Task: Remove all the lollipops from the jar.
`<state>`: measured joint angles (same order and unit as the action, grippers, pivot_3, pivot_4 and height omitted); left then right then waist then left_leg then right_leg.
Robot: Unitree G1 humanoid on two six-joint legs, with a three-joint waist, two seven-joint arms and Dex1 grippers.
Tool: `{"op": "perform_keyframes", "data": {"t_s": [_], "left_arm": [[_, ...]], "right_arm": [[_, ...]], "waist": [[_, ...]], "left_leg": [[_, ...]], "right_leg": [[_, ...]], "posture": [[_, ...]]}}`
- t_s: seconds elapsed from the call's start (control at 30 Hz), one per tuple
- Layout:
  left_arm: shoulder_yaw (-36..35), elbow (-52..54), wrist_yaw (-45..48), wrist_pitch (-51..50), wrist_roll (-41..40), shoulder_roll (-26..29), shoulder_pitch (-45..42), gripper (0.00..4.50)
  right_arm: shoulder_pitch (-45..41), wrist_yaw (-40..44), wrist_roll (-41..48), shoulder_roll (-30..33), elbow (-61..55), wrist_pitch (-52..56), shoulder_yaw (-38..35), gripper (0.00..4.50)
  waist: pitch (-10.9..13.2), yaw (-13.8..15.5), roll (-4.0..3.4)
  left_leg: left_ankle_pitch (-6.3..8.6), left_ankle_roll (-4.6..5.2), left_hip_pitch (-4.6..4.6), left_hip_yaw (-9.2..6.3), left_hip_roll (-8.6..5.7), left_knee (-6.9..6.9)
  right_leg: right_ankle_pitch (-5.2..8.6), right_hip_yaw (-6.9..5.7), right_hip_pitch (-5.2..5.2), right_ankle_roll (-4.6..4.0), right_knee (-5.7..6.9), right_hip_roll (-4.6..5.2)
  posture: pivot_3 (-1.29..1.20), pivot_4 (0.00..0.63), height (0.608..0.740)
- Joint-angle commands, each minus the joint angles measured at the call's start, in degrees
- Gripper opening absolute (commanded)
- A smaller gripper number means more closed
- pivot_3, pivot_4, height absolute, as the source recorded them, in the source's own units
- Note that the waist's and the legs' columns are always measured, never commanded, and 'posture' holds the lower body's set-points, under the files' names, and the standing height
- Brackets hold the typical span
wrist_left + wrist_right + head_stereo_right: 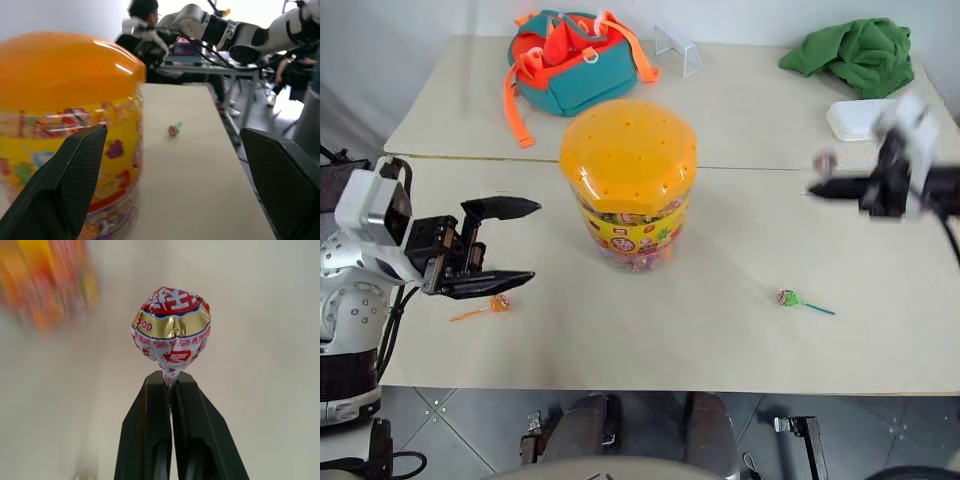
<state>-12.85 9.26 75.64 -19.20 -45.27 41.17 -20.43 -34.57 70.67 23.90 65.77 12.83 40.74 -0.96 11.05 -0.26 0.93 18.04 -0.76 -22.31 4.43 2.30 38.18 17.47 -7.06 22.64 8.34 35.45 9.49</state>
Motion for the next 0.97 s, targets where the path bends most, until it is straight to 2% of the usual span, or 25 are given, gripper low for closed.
{"op": "perform_keyframes", "data": {"t_s": [0.03, 0.2, 0.3, 0.4, 0.53, 0.57, 0.63, 0.67, 0.73, 0.9, 0.97], "left_arm": [[1.9, -1.6, 1.8, 7.5, 6.0, -0.7, -0.6, 4.5], [3.2, -3.9, 3.7, 7.5, 6.3, -0.7, -1.3, 4.5], [3.2, -4.7, 1.8, 7.0, 7.8, -0.4, -0.7, 4.5], [2.5, -5.4, -0.6, 6.8, 8.9, -0.4, -0.5, 4.5], [0.8, -8.2, -7.3, 8.6, 15.1, 1.2, 1.1, 4.5], [-0.1, -8.4, -9.0, 9.3, 16.3, 1.4, 2.2, 4.5], [-1.9, -7.8, -11.5, 9.7, 17.0, 1.3, 4.9, 4.5], [-2.9, -7.6, -12.4, 10.1, 17.1, 1.1, 6.2, 4.5], [-4.8, -5.4, -16.3, 9.8, 17.9, 0.2, 9.9, 4.5], [-7.4, -1.1, -22.7, 11.9, 19.7, -2.2, 16.8, 4.5], [-8.5, 1.0, -25.9, 13.1, 21.7, -3.3, 20.3, 4.5]], "right_arm": [[11.2, -3.5, -7.0, 1.2, 2.1, -15.9, -3.8, 0.02], [16.1, -5.4, -7.8, -2.5, 6.5, -22.6, -6.1, 0.02], [17.8, -3.0, -4.8, -4.1, 5.2, -24.8, -8.9, 0.73], [17.9, -1.0, -0.8, -6.4, 3.0, -27.6, -13.0, 1.75], [15.8, 7.1, 13.6, -14.5, -8.6, -31.7, -18.7, 3.11], [15.2, 7.1, 14.6, -16.1, -11.2, -31.4, -17.9, 3.4], [15.2, 7.2, 15.0, -18.2, -16.0, -29.7, -14.2, 3.4], [15.1, 7.9, 14.1, -19.6, -17.2, -31.6, -12.5, 3.9], [15.8, 9.9, 12.2, -22.2, -17.9, -35.3, -9.5, 4.43], [17.7, 10.8, 6.2, -27.0, -13.7, -44.8, -5.8, 4.47], [19.2, 8.6, 4.3, -28.9, -11.7, -48.3, -6.1, 4.47]], "waist": [[0.0, 0.2, -0.05], [0.0, 0.1, -0.07], [0.0, 0.2, -0.07], [0.0, 0.3, -0.07], [0.0, 0.1, -0.07], [0.0, 0.0, -0.1], [0.0, 0.0, -0.1], [0.0, 0.1, -0.09], [0.0, 0.2, 0.01], [0.0, 1.6, 0.03], [-0.1, 1.7, 0.05]], "left_leg": [[0.0, 0.0, 0.09, 0.04, 0.0, -0.02], [0.0, 0.01, 0.11, 0.17, 0.03, 0.01], [0.0, 0.01, 0.11, 0.16, 0.03, 0.02], [0.0, 0.01, 0.1, 0.15, 0.03, 0.04], [0.0, 0.01, 0.12, 0.1, 0.04, 0.04], [0.0, 0.0, 0.16, 0.11, 0.08, 0.03], [0.0, 0.0, 0.17, 0.11, 0.11, 0.0], [0.01, 0.0, 0.17, 0.11, 0.12, 0.0], [0.02, -0.02, 0.15, 0.06, 0.14, 0.01], [0.05, 0.01, 0.09, 0.03, 0.11, 0.16], [0.07, 0.01, 0.12, 0.02, 0.11, 0.19]], "right_leg": [[0.0, 0.04, 0.0, 0.0, 0.05, 0.0], [0.0, 0.15, 0.04, 0.0, 0.05, 0.0], [0.0, 0.15, 0.03, 0.0, 0.05, 0.0], [0.0, 0.14, 0.02, 0.0, 0.04, 0.0], [0.0, 0.11, 0.0, 0.0, 0.07, -0.01], [0.0, 0.13, -0.01, 0.0, 0.07, -0.05], [0.0, 0.13, 0.0, 0.0, 0.08, -0.07], [0.0, 0.12, 0.0, 0.0, 0.08, -0.06], [0.0, 0.07, 0.0, 0.0, 0.08, -0.07], [0.0, 0.07, -0.05, 0.0, 0.06, -0.05], [-0.01, 0.07, -0.11, 0.01, 0.05, -0.05]], "posture": [[0.0, 0.15, 0.74], [0.0, 0.15, 0.74], [0.0, 0.15, 0.74], [0.0, 0.15, 0.74], [0.0, 0.15, 0.74], [0.0, 0.15, 0.74], [0.0, 0.15, 0.74], [0.0, 0.15, 0.74], [0.0, 0.15, 0.74], [0.0, 0.15, 0.74], [0.0, 0.15, 0.74]]}}
